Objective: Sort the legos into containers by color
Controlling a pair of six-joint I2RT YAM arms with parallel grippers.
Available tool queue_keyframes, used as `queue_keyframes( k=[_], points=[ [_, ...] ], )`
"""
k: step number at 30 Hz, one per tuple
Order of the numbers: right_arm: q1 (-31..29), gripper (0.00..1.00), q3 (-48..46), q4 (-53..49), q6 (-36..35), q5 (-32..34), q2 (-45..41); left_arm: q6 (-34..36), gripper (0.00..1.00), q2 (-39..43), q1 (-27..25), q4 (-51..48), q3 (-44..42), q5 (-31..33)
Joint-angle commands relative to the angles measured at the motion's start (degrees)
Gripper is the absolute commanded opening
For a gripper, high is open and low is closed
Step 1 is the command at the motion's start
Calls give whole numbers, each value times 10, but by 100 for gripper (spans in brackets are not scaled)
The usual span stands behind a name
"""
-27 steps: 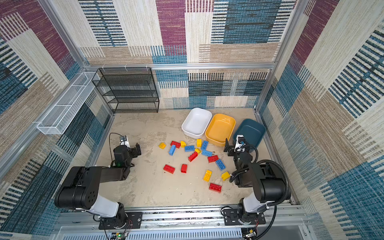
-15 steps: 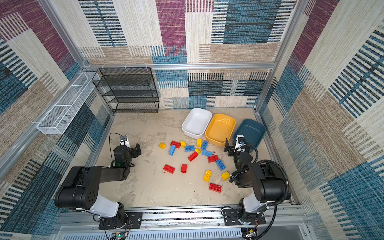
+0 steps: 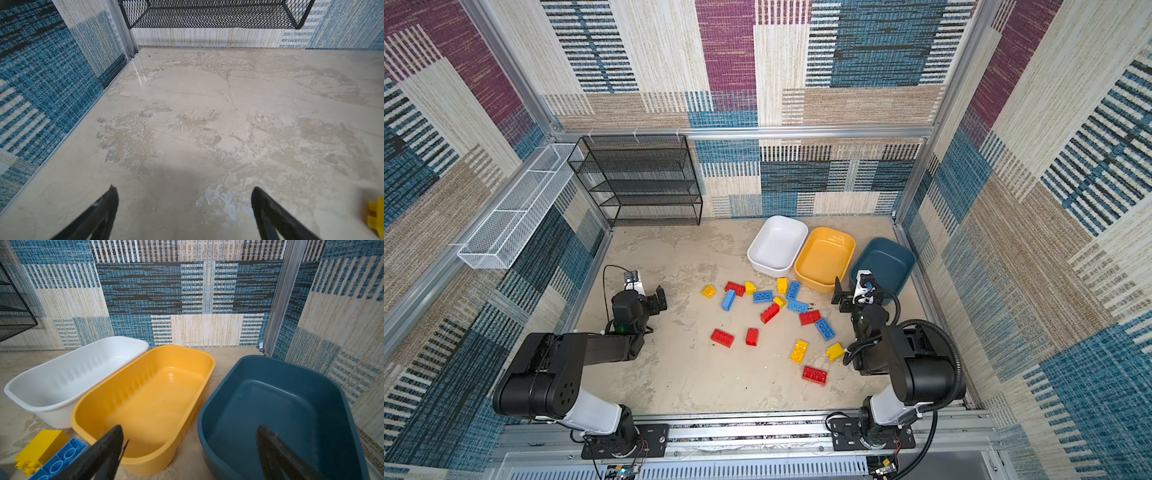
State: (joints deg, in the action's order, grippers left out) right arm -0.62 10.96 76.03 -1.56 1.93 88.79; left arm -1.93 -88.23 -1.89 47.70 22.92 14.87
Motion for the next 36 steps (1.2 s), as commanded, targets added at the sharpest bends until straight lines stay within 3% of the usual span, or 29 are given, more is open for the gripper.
queue_keyframes(
  k=[1,5,7,8,10,12,17,20,24,28,31,36],
  points=[
    [0,100,0,20,-3,-3,0,10,100,0,2,13,5,-1],
    [-6,100,-15,35,3,39,-24,15,100,10,-2,25,-2,12],
    [-43,100,-12,-20,-17,122,-81,25,100,42,-12,-3,-5,5],
    [-60,100,-3,-68,-26,142,-119,37,100,52,-24,-4,-2,34],
    [-80,100,26,-180,12,163,-199,49,100,98,-44,-112,39,55],
    [-87,100,63,-294,63,137,-275,40,100,130,-58,-197,85,84],
    [-152,100,198,-531,111,87,-342,-136,100,230,-72,-580,275,59],
    [-213,100,305,-668,112,42,-282,-214,100,269,-74,-765,362,3],
    [-308,100,415,-796,130,79,-175,-226,97,359,-78,-848,355,-75],
    [-385,98,490,-852,188,93,-76,-237,90,453,-77,-900,307,-75],
    [-422,90,528,-857,225,75,-4,-245,88,497,-77,-929,279,-67],
    [-468,86,595,-882,279,76,118,-255,87,561,-77,-944,239,-45]
  ],
)
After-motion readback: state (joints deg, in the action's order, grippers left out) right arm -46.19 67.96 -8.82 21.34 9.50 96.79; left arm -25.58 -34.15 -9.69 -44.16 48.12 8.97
